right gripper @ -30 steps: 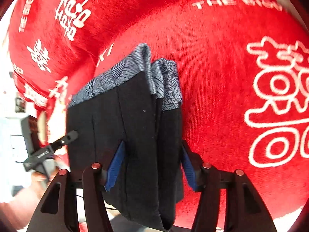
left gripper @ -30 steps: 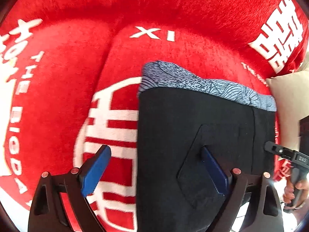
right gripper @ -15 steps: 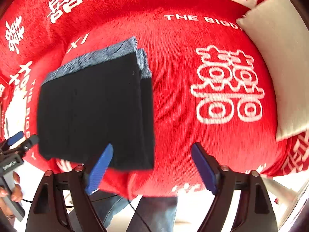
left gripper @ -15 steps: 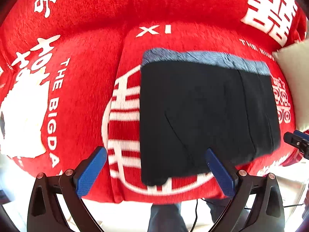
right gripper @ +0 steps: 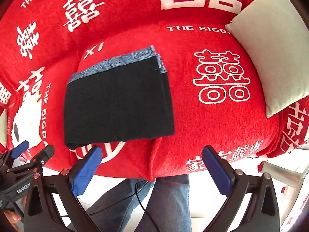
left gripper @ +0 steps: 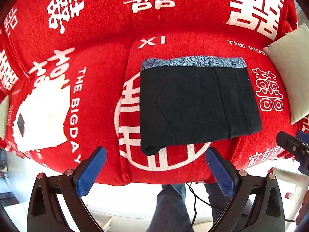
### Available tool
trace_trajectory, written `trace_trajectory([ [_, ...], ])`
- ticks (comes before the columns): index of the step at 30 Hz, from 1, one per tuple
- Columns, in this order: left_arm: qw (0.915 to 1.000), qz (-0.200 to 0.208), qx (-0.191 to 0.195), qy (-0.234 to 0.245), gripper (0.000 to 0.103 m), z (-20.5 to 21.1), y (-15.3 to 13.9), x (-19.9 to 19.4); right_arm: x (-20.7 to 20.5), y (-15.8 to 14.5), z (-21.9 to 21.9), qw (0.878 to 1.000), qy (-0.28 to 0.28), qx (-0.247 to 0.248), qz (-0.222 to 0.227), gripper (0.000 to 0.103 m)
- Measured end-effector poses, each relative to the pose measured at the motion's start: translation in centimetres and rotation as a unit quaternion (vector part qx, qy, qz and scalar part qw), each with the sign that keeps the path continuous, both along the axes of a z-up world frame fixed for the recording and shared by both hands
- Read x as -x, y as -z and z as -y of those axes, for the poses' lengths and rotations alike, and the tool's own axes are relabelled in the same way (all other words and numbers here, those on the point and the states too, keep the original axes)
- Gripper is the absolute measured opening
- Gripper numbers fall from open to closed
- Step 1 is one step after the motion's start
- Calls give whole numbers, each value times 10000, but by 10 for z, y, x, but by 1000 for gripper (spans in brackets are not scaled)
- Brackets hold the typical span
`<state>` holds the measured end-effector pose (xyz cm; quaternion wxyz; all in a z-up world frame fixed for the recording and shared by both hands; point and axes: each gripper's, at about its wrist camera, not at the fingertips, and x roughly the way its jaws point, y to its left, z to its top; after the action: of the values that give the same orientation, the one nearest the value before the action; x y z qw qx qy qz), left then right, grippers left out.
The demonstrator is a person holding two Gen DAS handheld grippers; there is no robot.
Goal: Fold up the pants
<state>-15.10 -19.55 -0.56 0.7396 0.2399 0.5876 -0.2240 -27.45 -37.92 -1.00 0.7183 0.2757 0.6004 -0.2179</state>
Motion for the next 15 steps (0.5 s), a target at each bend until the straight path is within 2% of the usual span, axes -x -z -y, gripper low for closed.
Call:
trace_trajectory([
  [4,9999,77,-102,66,103,-1,-5,5,-6,-4,-11,9998,-98,68,-131,103],
  [15,9998,-169,-114,23,103,-6,-3,10,-19,-14,-21,9993,-204,227,-236,103],
])
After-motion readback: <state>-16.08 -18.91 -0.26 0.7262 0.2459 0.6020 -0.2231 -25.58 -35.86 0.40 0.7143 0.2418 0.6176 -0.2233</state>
